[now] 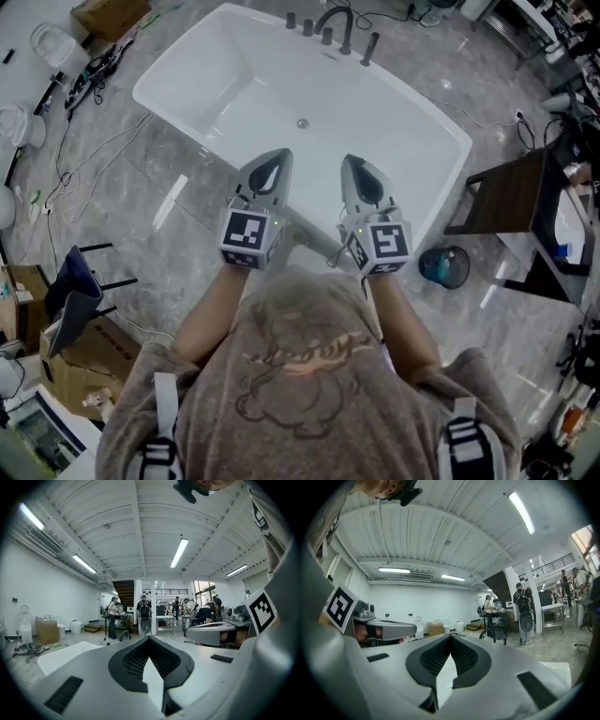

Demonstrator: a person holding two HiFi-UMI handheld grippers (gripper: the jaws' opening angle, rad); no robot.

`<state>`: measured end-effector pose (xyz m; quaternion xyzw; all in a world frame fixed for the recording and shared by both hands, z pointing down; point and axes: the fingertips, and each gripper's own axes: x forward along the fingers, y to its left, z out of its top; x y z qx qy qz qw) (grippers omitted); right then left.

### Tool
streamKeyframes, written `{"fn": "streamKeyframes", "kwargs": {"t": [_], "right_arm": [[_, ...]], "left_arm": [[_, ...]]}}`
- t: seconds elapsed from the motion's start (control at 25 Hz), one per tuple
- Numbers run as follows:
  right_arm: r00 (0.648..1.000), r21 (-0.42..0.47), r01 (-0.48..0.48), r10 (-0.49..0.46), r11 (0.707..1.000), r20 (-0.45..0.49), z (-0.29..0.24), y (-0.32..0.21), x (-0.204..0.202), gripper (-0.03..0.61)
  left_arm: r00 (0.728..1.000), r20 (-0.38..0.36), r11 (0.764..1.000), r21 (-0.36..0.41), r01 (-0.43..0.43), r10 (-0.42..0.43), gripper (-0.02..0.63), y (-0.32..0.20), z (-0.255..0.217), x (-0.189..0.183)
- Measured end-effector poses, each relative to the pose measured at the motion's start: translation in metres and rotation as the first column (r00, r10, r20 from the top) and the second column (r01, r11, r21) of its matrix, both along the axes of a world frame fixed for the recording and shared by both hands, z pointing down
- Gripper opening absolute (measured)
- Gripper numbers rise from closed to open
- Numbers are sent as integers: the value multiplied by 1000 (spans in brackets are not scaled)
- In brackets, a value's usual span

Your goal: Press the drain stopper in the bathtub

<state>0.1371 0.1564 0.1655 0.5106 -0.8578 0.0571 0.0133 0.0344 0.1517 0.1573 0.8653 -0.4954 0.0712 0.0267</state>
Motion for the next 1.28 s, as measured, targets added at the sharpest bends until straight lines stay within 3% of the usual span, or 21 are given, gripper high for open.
{"fn": "streamKeyframes", "kwargs": {"t": [0.64, 1.04, 1.28], "right_arm": [[998, -23, 41, -40, 999, 38, 10, -102, -15, 6], [996, -72, 90, -89, 993, 19, 27, -143, -30, 6], [996, -32, 83, -82, 996, 30, 40, -170, -41, 5]], "left_arm": [[1000, -12, 1000, 2, -28, 28, 2, -100, -2, 3], [1000, -12, 1000, 20, 18, -18, 2, -143, 5, -11], [1000, -14, 1000, 11, -3, 3, 2, -166, 20, -25]]}}
